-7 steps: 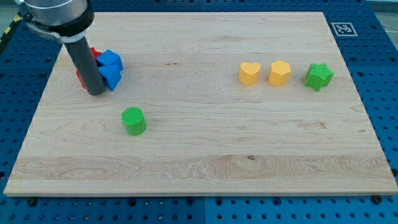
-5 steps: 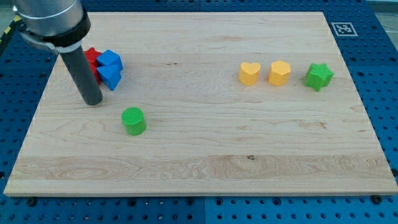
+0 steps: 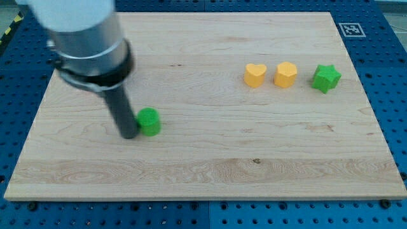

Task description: Move the green circle towards the top left of the board

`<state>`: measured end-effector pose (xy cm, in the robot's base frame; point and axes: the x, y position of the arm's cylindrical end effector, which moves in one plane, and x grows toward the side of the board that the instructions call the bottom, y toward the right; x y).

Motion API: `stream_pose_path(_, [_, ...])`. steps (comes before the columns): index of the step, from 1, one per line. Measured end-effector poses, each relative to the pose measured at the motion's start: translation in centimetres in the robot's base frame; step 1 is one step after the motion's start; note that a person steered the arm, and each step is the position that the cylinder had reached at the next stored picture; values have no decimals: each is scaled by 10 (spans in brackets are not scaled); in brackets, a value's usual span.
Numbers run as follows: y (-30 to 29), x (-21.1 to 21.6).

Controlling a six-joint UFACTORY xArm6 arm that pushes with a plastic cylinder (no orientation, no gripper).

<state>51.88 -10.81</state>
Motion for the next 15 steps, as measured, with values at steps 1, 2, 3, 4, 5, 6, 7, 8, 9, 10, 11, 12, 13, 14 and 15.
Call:
stream_pose_path(1, [62, -27])
stream_pose_path(2, [95, -42])
stream_pose_path(3, [98, -18])
stream_pose_path(4, [123, -10])
stream_pose_path(5, [134, -45])
stream_pose_path(6, [121, -96])
stream_pose_path(7, [116, -116])
stream_pose_path(8, [116, -110])
stream_pose_path(9, [96, -136])
stream_pose_path(10, [44, -174])
stream_pose_path(11, [15, -183])
stream_pose_path(12, [36, -174])
stream_pose_path(13, [75, -164])
stream_pose_path(14, [87, -180])
stream_pose_path(15, [46, -208])
